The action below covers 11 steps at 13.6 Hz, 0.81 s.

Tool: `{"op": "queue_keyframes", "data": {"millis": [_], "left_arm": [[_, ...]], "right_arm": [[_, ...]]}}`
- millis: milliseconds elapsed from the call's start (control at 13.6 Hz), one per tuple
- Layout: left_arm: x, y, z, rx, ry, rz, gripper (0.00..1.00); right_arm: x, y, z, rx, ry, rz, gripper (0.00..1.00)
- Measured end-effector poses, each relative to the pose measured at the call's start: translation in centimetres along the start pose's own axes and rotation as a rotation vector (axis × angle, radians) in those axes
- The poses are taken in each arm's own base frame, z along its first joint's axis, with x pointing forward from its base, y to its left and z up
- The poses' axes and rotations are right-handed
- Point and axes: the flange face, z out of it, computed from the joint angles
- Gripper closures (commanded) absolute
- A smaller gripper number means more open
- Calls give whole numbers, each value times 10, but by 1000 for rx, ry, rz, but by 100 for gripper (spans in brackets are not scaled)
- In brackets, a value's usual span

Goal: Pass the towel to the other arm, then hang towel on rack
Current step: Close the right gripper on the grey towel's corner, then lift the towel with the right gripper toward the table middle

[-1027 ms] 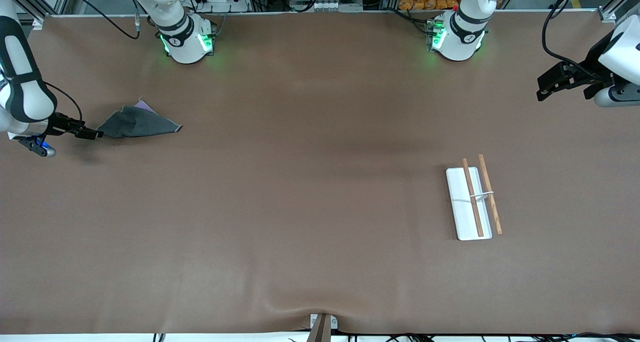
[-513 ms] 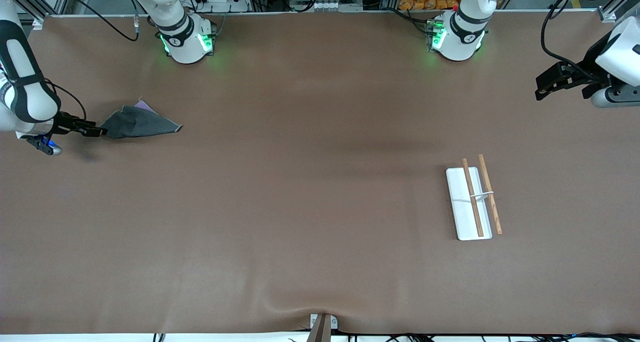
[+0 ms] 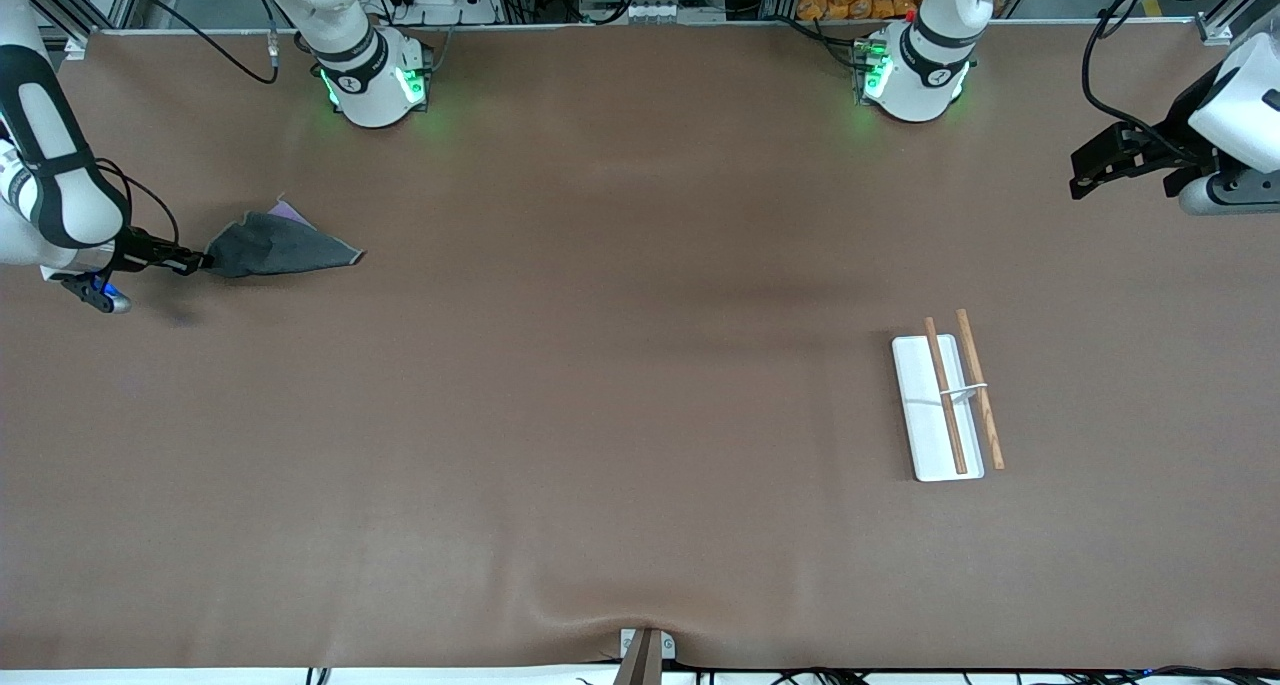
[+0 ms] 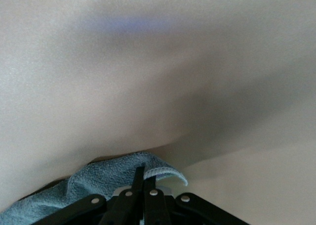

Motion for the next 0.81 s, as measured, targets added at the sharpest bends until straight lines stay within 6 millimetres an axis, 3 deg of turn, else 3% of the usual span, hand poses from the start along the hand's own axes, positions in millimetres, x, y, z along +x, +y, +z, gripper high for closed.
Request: {"op": "queue_keyframes", "data": {"millis": [220,367,807], "left_arm": [[0,0,0,0,0,0,0],[0,0,0,0,0,0,0],[0,0,0,0,-1,0,0]], "right_arm": [[1,-9,-2,3,-8,-15,100],[0,-33,-16,20,-21,-47,100],[-9,-127,-106,0,-78,-37,100]]}}
